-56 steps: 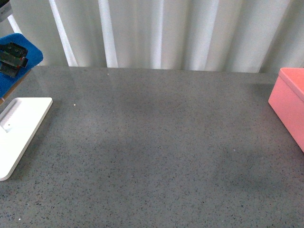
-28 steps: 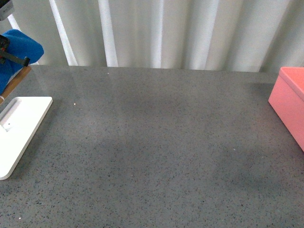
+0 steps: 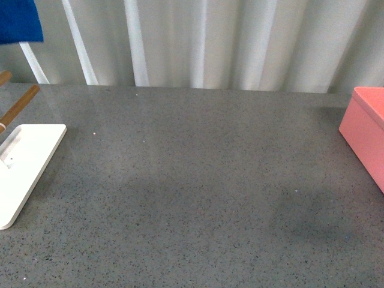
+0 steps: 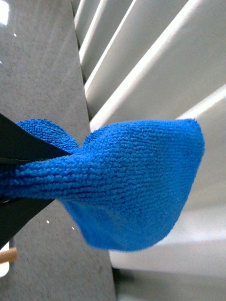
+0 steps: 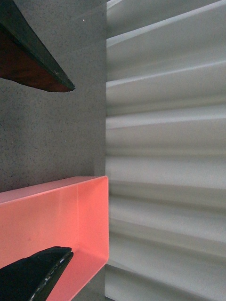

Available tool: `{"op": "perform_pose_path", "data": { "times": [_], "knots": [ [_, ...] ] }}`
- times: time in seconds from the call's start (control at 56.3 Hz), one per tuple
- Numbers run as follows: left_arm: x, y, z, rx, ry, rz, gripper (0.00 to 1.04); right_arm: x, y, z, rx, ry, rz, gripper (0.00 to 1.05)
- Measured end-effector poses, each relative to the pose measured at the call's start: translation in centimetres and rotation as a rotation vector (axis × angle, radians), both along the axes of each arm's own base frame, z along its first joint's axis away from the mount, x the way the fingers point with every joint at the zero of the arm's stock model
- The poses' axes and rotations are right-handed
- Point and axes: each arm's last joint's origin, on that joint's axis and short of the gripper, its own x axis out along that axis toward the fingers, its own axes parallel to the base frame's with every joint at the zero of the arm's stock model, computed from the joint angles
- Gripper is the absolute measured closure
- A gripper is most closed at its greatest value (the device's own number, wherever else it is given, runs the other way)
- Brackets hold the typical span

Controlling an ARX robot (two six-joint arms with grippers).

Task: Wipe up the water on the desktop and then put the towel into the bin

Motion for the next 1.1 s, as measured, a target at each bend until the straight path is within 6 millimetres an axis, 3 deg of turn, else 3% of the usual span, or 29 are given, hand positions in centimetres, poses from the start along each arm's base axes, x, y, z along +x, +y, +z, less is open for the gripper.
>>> {"op": "perform_pose_path", "data": {
  "times": [0.089, 0.178, 0.338, 0.728, 0.977, 1.102],
  "knots": [
    [-0.8, -1.4, 2.0, -0.098, -0.065, -0.078, 1.01, 0.0, 0.0, 0.0, 0.0, 0.0, 0.0, 0.07],
    [-2.1, -4.3, 4.2, -0.234, -0.136, -0.228, 1.01, 0.0, 0.0, 0.0, 0.0, 0.0, 0.0, 0.07],
    [-4.0, -9.0, 5.0, -0.383, -0.157, -0.428, 1.01, 0.0, 0.0, 0.0, 0.0, 0.0, 0.0, 0.07],
    [-7.8, -19.5, -1.2, -0.637, 0.004, -0.781, 1.01, 0.0, 0.0, 0.0, 0.0, 0.0, 0.0, 0.07],
    [-9.7, -23.2, -3.7, -0.767, 0.068, -0.937, 1.01, 0.0, 0.0, 0.0, 0.0, 0.0, 0.0, 0.07],
    [-10.2, -24.9, -6.3, -0.814, 0.112, -0.945, 1.01, 0.0, 0.0, 0.0, 0.0, 0.0, 0.0, 0.07]
  ]
}}
